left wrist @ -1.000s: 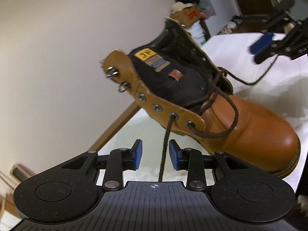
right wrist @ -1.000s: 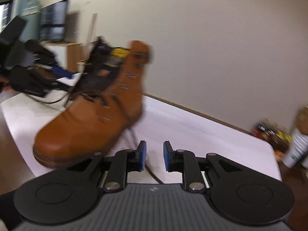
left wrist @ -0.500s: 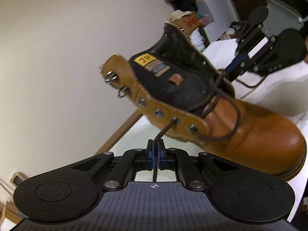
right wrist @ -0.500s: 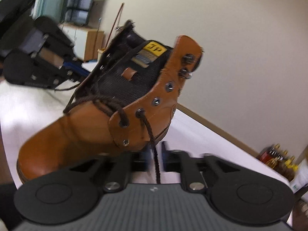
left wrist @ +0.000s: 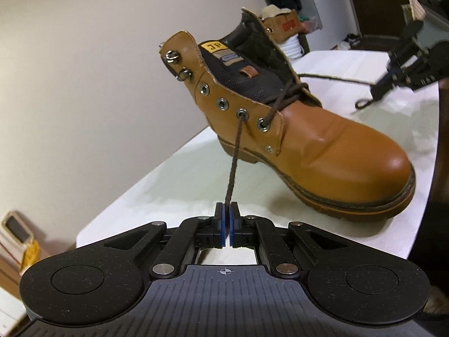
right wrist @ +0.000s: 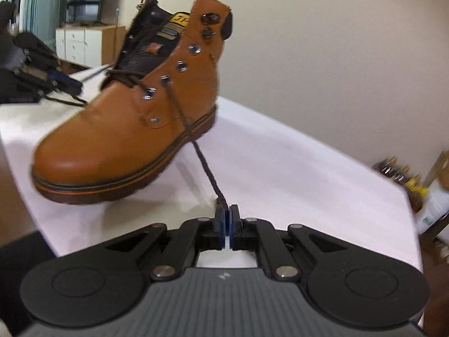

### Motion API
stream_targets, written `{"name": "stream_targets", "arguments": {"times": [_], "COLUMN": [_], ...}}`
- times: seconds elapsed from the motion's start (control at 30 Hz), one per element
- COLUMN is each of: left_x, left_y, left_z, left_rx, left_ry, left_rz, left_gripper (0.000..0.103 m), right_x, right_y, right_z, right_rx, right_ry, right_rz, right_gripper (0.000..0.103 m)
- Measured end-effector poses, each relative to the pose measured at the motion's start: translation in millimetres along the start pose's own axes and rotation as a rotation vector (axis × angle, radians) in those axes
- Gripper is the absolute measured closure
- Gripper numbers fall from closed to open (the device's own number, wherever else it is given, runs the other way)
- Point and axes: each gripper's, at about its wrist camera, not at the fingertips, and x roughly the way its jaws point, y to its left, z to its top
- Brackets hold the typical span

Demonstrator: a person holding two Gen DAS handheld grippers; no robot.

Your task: Lace up shoes with both hands

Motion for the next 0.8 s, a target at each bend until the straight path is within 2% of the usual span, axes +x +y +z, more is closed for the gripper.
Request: {"name": "stream_targets", "arguments": {"times": [0.23, 0.37, 0.47, 0.57, 0.7, 0.8], "left_x": [5.7, 14.3, 16.8, 13.1, 1.0, -13.9], "left_y": [-14.6, -21.3, -24.6, -24.6, -24.2, -27.1], "left_z": [3.9, 8.0, 6.7, 1.9, -5.5, -7.9], "left_rx": [-0.046, -0.058, -0.069, -0.084, -0.091, -0.082], "left_ry": [-0.010, -0.008, -0.007, -0.005, -0.011, -0.028], "left_rz": [-0.040, -0.052, -0.055, -0.049, -0.020, 0.008], "left_gripper": [0.100, 0.097, 0.094, 0.092, 0.082, 0.082], "right_x": [-12.5, -14.4, -17.8, -21.3, -25.9, -53.4], "right_y": [20.6, 45.2, 46.1, 46.6, 47.2, 15.7], "right_z": [2.7, 14.4, 12.5, 10.3, 7.3, -26.7], "right_rx": [0.186, 0.227, 0.240, 0.252, 0.269, 0.369], "right_ry": [-0.016, -0.064, -0.073, -0.080, -0.091, -0.134], "right_rz": [0.257, 0.396, 0.400, 0.402, 0.405, 0.274], "right_gripper": [0.100, 0.100, 0.098, 0.088, 0.087, 0.087]}}
